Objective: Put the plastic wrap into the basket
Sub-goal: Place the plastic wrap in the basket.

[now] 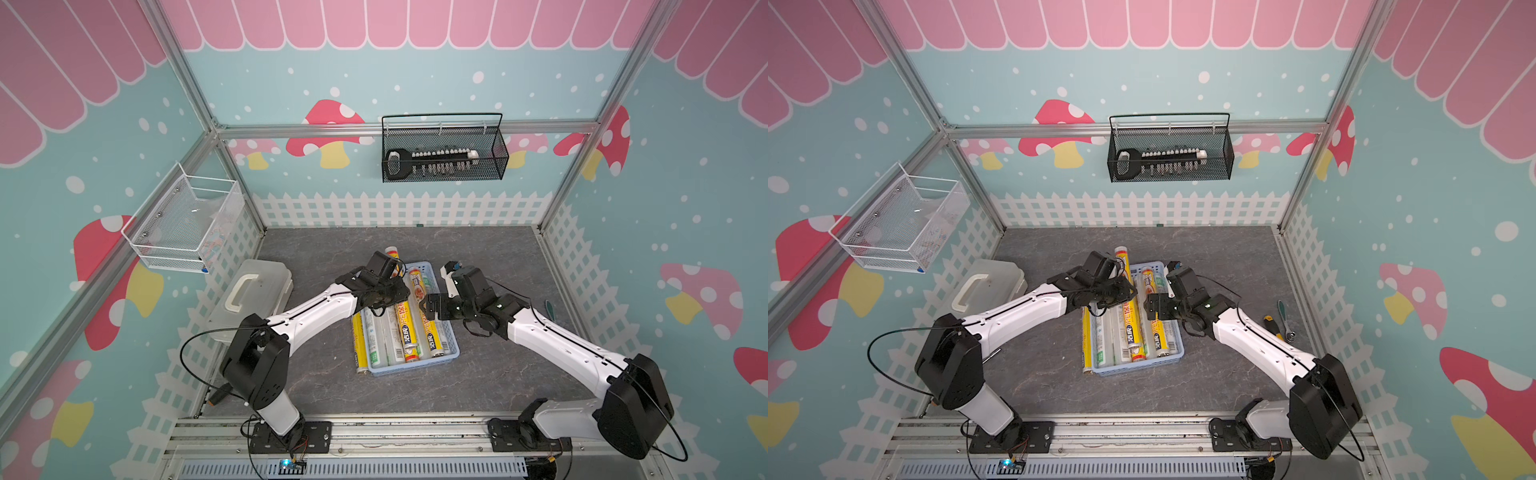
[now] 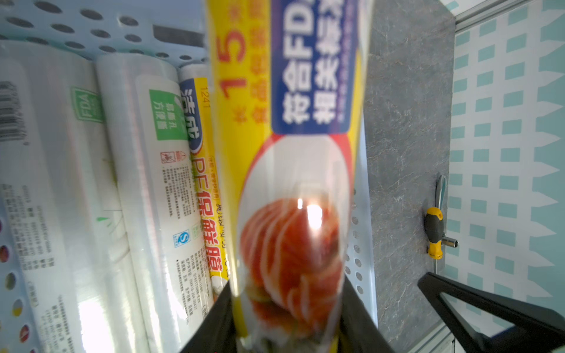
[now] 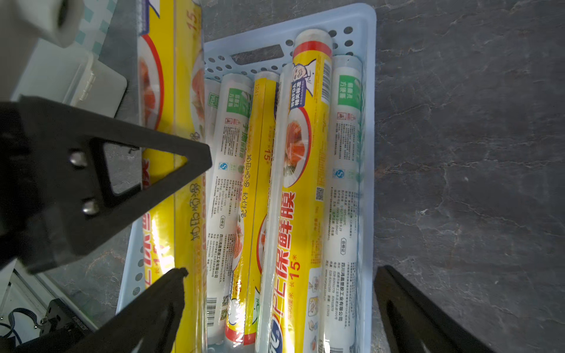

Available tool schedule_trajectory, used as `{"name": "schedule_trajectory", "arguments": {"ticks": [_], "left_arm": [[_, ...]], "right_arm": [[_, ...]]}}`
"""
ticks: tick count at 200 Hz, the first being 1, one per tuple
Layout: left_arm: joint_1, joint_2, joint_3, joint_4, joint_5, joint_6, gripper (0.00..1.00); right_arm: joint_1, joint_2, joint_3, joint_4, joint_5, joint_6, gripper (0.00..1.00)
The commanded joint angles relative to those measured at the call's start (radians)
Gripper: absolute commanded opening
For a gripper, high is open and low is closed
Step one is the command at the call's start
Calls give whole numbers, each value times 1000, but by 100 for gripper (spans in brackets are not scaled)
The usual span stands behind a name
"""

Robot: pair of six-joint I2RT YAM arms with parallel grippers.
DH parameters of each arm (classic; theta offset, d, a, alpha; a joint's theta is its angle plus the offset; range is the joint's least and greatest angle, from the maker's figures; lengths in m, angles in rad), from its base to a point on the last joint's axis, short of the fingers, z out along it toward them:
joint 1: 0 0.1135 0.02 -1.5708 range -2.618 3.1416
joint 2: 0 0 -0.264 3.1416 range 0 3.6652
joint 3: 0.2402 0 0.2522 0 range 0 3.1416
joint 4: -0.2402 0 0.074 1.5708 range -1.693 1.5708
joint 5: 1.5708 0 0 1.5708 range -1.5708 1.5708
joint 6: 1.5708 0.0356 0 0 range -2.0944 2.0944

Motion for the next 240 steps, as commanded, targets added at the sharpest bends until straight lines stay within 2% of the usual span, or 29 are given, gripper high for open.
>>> {"name": "schedule_trajectory", "arguments": {"ticks": [1, 80, 135, 198, 240], "left_arm": [[-18, 32, 44, 3, 25, -30, 24], [-34, 135, 69, -12, 63, -53, 28], [-36, 190, 86, -20, 119, -83, 39], [-40, 172, 70, -54, 78, -88, 55], [-39, 152, 66, -63, 55, -87, 57]], "right_arm": [[-18, -38, -18, 23, -2, 15, 99], [-19, -25, 9, -5, 17, -22, 99], [-19, 9, 17, 0, -11, -19, 99], [-18, 27, 29, -1, -24, -19, 99], [-18, 14, 18, -4, -18, -15, 99]]}}
